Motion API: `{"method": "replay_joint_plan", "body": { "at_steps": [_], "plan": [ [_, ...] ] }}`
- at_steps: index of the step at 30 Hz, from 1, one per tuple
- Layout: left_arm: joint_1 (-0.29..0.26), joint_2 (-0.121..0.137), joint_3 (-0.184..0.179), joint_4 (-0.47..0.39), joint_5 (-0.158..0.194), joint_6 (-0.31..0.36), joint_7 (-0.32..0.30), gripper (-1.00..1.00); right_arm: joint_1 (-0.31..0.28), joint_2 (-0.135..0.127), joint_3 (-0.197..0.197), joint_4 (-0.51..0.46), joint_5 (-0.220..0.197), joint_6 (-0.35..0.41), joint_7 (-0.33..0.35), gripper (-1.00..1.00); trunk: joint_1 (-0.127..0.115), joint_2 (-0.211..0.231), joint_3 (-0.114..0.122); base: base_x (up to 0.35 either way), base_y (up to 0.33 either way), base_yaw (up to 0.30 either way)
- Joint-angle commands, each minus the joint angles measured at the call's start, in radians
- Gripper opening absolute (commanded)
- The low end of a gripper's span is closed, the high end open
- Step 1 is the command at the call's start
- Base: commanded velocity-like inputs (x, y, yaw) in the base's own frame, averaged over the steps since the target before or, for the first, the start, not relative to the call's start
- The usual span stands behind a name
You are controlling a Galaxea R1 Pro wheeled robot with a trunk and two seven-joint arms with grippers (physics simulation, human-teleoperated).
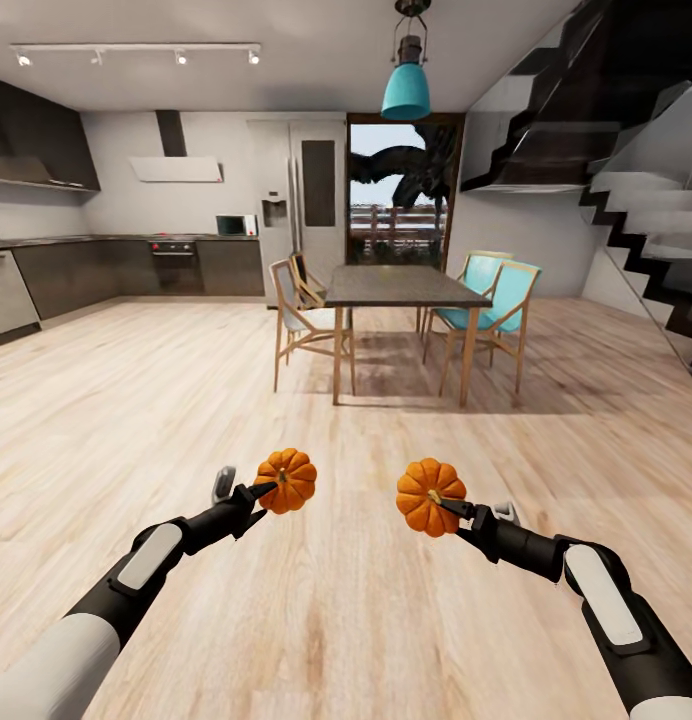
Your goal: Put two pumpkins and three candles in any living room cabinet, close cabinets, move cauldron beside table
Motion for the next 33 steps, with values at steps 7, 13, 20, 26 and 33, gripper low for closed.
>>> {"method": "replay_joint_plan", "body": {
  "at_steps": [7,13,20,26,33],
  "plan": [
    [-0.001,0.001,-0.003,-0.001,0.013,0.002,-0.002,-1.00,-0.001,0.000,-0.002,0.000,-0.011,0.007,0.006,-1.00,0.000,0.000,-0.001,0.297,-0.127,0.005],
    [-0.001,0.001,-0.002,-0.001,0.013,0.002,-0.003,-1.00,-0.001,0.000,-0.001,0.000,-0.008,0.007,0.006,-1.00,0.000,0.000,-0.001,0.275,-0.148,0.161],
    [-0.001,0.002,-0.001,-0.002,0.013,0.002,-0.003,-1.00,-0.001,0.000,-0.001,0.000,-0.006,0.007,0.006,-1.00,0.000,0.000,-0.001,0.233,-0.153,0.272],
    [-0.001,0.002,-0.001,-0.002,0.013,0.000,-0.004,-1.00,-0.001,0.001,-0.001,0.000,-0.005,0.007,0.006,-1.00,0.000,0.000,-0.001,0.008,-0.150,0.285],
    [-0.001,0.002,-0.001,-0.002,0.013,-0.001,-0.003,-1.00,-0.001,0.000,-0.001,0.000,-0.005,0.007,0.006,-1.00,0.000,0.000,-0.001,-0.137,-0.146,0.286]
  ]
}}
